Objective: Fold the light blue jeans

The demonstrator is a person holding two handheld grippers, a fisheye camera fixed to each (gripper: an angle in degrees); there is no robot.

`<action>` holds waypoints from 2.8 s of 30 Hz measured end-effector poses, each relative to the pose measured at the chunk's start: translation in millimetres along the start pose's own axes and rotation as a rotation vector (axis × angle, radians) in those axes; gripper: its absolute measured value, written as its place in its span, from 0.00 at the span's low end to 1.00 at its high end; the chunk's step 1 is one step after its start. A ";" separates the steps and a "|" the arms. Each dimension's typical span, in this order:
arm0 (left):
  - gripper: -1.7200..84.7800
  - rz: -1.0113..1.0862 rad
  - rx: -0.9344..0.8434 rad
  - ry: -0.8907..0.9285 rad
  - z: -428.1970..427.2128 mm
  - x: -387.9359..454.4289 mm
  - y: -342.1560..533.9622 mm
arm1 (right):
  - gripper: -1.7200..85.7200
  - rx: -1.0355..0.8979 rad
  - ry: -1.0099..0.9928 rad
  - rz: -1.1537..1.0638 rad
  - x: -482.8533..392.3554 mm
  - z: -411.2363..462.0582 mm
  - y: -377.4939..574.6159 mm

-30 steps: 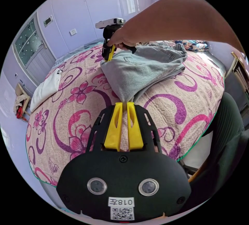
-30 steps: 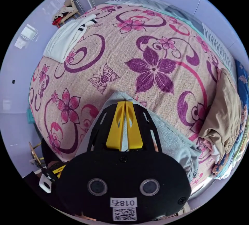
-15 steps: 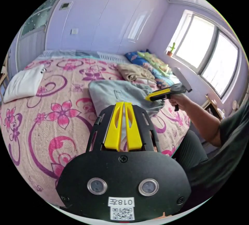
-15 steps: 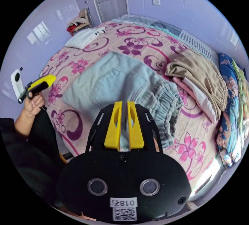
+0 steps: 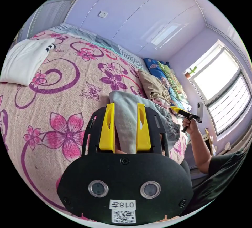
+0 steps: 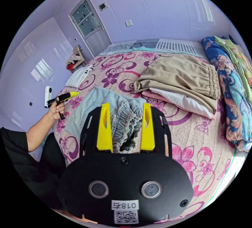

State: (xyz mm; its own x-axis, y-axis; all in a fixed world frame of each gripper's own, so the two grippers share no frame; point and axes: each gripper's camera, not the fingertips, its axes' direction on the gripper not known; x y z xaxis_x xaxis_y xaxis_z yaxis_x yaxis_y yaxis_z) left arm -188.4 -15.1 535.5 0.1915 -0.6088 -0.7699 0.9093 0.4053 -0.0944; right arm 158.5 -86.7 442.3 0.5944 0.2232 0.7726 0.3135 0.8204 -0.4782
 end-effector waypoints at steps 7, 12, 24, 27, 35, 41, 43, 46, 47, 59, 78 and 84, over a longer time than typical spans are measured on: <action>0.22 -0.097 -0.212 0.103 72.0 -48.4 -41.0 | 0.24 -0.193 -0.282 0.158 85.3 53.5 -23.9; 0.19 -0.031 -0.313 0.144 85.4 -44.3 -50.9 | 0.20 -0.219 -0.480 0.176 100.7 53.6 -12.7; 0.08 0.265 0.038 0.161 30.6 27.8 -12.8 | 0.12 0.056 -0.194 -0.078 22.5 -22.4 30.9; 0.08 0.391 0.182 0.158 -4.8 72.3 7.3 | 0.12 0.270 -0.151 -0.118 -5.3 -70.1 72.8; 0.08 0.498 0.291 0.256 22.6 202.0 -88.7 | 0.12 0.546 0.105 -0.183 -22.4 -183.3 74.1; 0.08 0.382 0.199 0.281 154.3 244.5 -245.0 | 0.12 0.485 0.291 -0.123 33.5 -214.3 -45.7; 0.10 0.274 0.058 0.266 217.2 234.5 -291.8 | 0.13 0.394 0.337 -0.023 82.1 -185.0 -105.6; 0.17 0.005 -0.145 0.156 290.4 182.0 -304.4 | 0.16 0.083 0.253 0.219 161.8 -106.6 -156.1; 0.17 -0.074 -0.130 0.150 297.6 158.4 -288.4 | 0.16 0.047 0.252 0.260 172.2 -93.1 -155.9; 0.14 0.308 -0.084 0.231 310.3 151.9 -212.8 | 0.09 0.286 0.675 -0.065 63.3 -8.2 -120.8; 0.12 0.286 0.076 0.961 187.6 17.2 -28.2 | 0.04 0.485 0.247 -0.089 -28.5 22.5 -14.2; 0.06 0.146 0.417 1.004 30.2 -120.7 175.5 | 0.02 0.492 -0.173 -0.076 -122.9 88.6 63.7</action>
State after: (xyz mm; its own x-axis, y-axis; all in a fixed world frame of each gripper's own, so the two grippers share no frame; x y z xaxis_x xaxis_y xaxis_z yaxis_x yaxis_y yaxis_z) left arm -40.7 108.9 630.9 0.0915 0.3359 -0.9374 0.9921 0.0509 0.1151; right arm 39.8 -15.2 353.9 0.4395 0.2033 0.8749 -0.0591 0.9785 -0.1977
